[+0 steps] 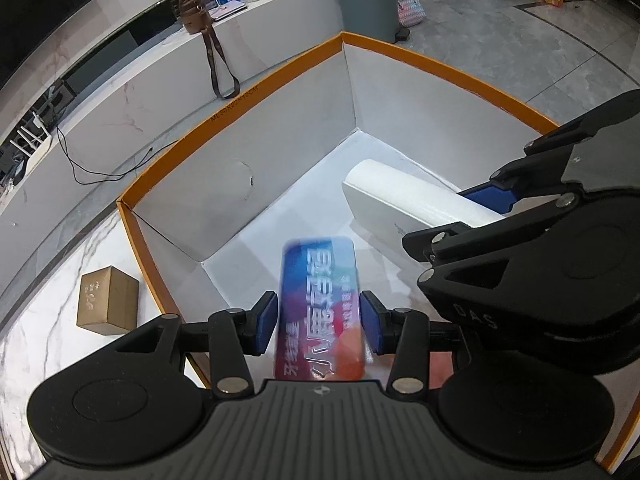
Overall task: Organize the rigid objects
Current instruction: 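Open both tools to release the tin and roll into the box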
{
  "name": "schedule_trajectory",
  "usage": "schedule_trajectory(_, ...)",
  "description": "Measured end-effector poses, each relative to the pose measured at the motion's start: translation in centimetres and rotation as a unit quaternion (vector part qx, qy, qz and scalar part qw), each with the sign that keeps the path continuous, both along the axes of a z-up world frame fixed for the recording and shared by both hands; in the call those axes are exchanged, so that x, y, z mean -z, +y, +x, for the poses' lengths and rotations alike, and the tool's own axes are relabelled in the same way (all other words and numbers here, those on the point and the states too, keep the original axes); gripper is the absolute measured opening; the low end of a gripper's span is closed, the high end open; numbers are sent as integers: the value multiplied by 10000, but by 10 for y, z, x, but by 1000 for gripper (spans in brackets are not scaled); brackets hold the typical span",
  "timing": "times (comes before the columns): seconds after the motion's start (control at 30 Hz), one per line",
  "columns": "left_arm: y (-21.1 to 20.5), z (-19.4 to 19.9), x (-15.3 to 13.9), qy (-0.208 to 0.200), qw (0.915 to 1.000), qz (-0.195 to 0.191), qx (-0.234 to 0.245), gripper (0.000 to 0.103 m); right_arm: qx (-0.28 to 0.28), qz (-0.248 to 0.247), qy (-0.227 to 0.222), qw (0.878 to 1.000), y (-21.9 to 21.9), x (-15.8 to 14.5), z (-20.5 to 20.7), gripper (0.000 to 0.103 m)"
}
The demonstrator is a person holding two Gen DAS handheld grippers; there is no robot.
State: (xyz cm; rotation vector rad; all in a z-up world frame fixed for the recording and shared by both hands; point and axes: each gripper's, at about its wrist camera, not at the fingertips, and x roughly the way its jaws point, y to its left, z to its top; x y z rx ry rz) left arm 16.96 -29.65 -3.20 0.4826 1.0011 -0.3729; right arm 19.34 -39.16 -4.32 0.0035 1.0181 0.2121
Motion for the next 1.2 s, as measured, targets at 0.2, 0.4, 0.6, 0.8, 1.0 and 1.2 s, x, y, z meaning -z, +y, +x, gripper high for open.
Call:
schedule_trajectory(0.2, 2, 1, -1, 16, 10000, -53, -23, 57, 2, -27, 5, 10000, 1, 1, 3, 29)
schedule_trajectory(0.4, 3, -1, -2, -7, 10000, -86, -28, 57, 0, -69, -138, 9999, 6, -5, -1, 31)
schedule_trajectory(0.6, 4, -4, -7, -83, 9999, -112, -17, 58, 37, -37, -244, 9997, 4, -12, -1, 32)
schedule_trajectory(0.8, 10, -7, -20, -213, 9996, -176, -54, 58, 85, -4, -315, 9995, 3, -17, -2, 32)
schedule_trajectory(1.0, 16, -15, -34, -356, 9991, -234, -79, 58, 134, 25, -448, 9989, 5, -31, -5, 33)
schedule_trajectory(1.2, 28, -25, -46, -483, 9980, -375, -148, 60, 132, 37, -586, 9982, 13, -45, -8, 33)
